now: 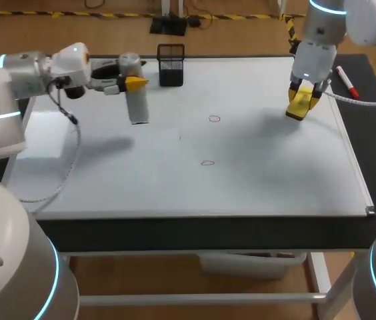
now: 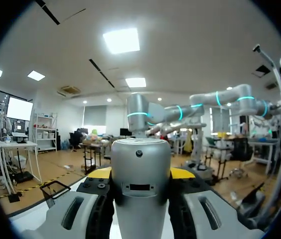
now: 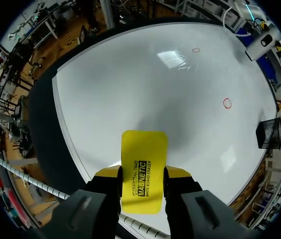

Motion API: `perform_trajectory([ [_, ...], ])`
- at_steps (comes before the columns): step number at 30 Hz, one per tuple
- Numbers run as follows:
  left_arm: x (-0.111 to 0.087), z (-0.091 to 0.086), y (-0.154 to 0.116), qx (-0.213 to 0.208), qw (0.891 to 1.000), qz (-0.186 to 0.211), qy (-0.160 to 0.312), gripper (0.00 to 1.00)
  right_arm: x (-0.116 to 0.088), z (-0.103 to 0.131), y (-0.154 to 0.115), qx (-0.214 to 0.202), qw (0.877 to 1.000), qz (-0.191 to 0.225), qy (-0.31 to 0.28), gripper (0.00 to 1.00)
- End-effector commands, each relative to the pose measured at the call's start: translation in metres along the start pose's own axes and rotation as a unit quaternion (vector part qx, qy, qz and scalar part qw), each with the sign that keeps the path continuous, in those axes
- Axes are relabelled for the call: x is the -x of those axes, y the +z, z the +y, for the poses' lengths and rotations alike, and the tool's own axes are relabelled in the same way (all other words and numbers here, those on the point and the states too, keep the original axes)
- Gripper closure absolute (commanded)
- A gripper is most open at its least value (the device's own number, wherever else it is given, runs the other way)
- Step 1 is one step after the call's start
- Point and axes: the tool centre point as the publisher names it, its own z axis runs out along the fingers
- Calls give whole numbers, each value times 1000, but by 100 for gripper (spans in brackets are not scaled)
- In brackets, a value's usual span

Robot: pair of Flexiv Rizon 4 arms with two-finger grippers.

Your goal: Pick up the inspection probe, press it on each red-marked spot on the whiteboard one by one, put down the probe, pick up the eraser, and wipe off all the red marks.

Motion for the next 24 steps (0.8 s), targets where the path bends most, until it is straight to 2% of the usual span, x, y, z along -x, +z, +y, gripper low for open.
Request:
perform_trajectory([
  [1, 9, 6, 41, -2, 1000, 11, -2, 100, 0, -1, -1, 0, 1000, 2, -1, 100],
  [14, 10, 22, 122, 1, 999, 41, -1, 100, 0, -1, -1, 0, 1000, 2, -1, 100],
  [24, 15, 37, 157, -2, 999, 42, -7, 100, 0, -1, -1, 0, 1000, 2, -1, 100],
])
